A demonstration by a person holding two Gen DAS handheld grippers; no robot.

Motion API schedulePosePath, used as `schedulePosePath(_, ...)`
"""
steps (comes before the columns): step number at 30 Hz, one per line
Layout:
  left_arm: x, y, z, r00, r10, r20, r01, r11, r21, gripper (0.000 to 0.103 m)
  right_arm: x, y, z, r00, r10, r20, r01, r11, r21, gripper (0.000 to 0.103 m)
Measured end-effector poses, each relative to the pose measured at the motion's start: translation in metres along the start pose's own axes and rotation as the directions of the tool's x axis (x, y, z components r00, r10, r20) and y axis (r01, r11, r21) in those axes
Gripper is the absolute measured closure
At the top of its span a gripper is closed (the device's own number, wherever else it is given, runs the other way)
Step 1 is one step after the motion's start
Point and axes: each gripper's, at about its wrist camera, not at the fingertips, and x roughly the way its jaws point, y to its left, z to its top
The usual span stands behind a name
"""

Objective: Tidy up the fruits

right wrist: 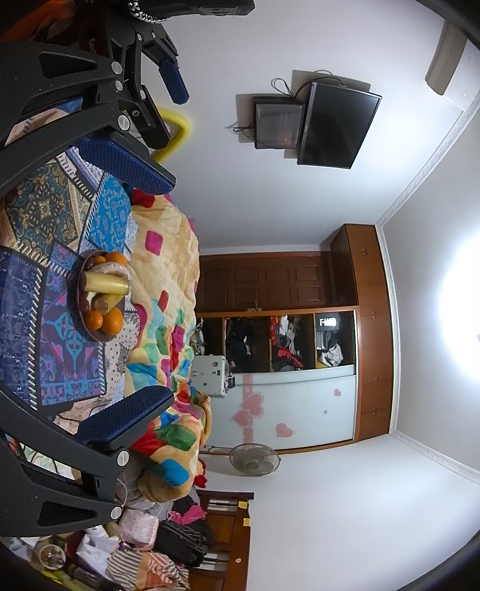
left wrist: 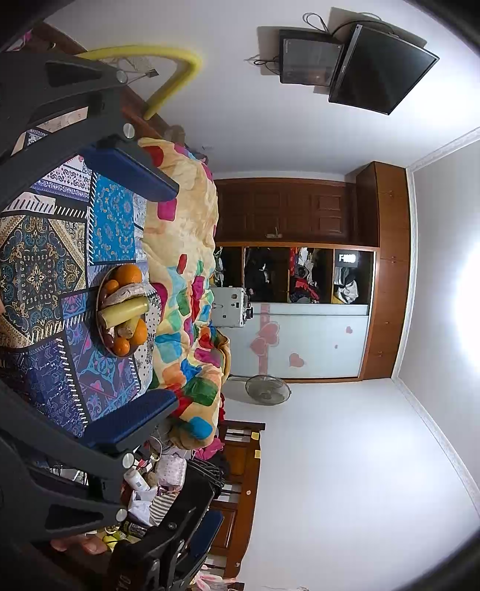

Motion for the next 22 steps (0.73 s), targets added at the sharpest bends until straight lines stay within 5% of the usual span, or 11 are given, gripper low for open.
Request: schedulePosePath(22, 0.0012, -0.0032, -0.0004, 1.0, -0.018, -0.009, 0.018, 1.0, 0.01, 0.0, 0.0032, 0.0004, -0.0009, 1.0, -0.001, -0.014, 0.001, 1.0, 0.013, 0.0)
